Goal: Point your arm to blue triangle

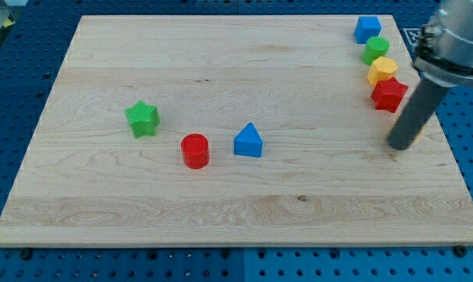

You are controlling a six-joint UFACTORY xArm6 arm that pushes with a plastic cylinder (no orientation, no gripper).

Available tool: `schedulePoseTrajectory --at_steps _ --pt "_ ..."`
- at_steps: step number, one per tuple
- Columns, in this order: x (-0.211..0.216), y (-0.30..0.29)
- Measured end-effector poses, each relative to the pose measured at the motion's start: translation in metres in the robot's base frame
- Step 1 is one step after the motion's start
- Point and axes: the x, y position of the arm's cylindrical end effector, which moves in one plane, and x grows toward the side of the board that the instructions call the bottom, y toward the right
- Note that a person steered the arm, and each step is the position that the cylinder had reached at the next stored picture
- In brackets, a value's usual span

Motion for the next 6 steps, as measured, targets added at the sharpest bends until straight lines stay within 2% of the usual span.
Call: schedulePoseTrajectory --at_steps 1,2,3,4,6 --pt "-0.014 -0.069" --pt "-0.066 -0.125" --pt "-0.070 -0.193" --pt "-0.040 -0.235" --pt "-0.023 -0.221"
